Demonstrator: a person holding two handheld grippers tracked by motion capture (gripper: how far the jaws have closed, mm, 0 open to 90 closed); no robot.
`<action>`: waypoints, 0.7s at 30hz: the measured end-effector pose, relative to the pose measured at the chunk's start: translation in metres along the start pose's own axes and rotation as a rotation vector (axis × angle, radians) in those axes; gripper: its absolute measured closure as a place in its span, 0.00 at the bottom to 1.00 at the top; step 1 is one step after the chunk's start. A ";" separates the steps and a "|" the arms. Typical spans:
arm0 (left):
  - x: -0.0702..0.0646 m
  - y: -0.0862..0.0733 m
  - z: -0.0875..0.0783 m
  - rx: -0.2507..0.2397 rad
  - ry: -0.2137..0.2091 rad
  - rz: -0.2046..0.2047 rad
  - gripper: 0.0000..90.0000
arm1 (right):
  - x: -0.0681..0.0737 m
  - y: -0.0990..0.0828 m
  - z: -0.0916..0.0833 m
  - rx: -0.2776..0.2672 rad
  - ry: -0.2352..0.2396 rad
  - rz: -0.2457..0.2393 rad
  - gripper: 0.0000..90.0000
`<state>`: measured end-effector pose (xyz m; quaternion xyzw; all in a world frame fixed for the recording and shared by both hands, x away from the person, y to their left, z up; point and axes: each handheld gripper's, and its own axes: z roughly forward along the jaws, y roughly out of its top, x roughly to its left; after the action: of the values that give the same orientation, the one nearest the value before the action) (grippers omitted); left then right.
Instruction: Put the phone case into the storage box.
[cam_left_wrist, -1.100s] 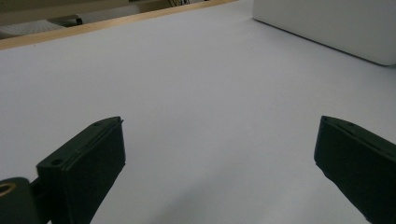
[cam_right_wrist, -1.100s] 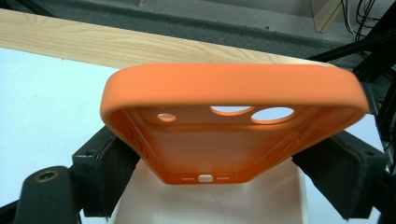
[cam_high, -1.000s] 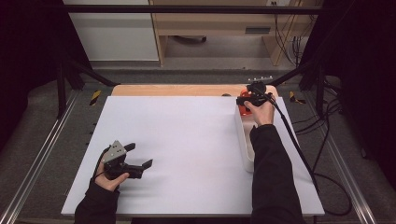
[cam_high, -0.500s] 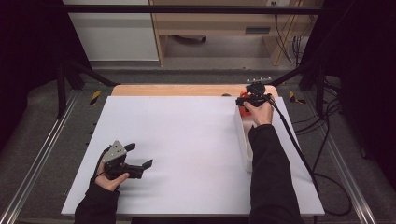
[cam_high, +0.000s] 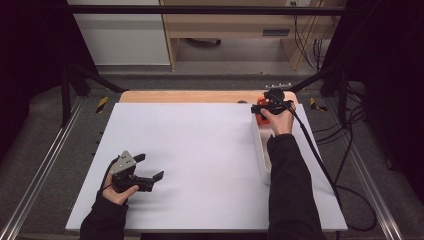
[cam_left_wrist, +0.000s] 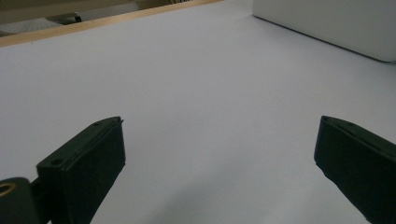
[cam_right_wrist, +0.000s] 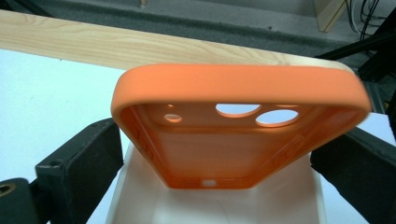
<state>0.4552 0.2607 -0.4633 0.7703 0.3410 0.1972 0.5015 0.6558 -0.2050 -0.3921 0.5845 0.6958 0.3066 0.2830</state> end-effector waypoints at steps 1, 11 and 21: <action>0.000 0.000 0.000 0.000 0.000 0.000 0.02 | 0.000 0.000 0.000 -0.001 -0.003 -0.004 0.01; 0.000 0.000 0.000 0.006 0.000 0.002 0.02 | -0.006 0.004 -0.013 -0.047 0.004 -0.010 0.01; -0.001 0.000 0.000 0.006 0.001 0.005 0.02 | -0.007 0.005 -0.037 -0.093 0.036 -0.026 0.01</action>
<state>0.4550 0.2600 -0.4633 0.7724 0.3399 0.1980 0.4987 0.6322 -0.2147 -0.3639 0.5559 0.6934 0.3455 0.3014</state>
